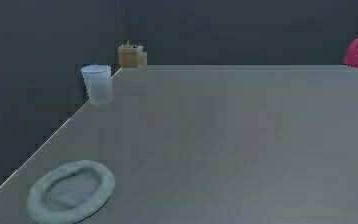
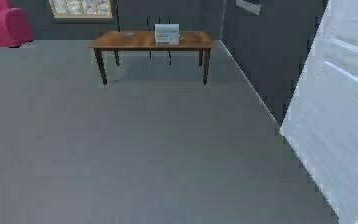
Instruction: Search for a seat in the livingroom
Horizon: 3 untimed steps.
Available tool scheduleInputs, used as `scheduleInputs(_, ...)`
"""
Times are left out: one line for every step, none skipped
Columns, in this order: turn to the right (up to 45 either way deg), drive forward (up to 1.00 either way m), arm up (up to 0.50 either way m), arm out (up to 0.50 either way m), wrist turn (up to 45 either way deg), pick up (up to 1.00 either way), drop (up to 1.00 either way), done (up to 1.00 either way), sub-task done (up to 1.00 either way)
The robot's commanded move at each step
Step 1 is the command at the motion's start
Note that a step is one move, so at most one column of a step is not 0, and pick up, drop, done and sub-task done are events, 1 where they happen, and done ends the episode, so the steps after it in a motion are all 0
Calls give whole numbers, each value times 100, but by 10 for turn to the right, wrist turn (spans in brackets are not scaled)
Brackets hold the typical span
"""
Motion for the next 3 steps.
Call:
scheduleInputs(450,0,0,0,0,0,0,0,0)
scheduleInputs(120,0,0,0,0,0,0,0,0)
scheduleInputs(0,100,0,0,0,0,0,0,0)
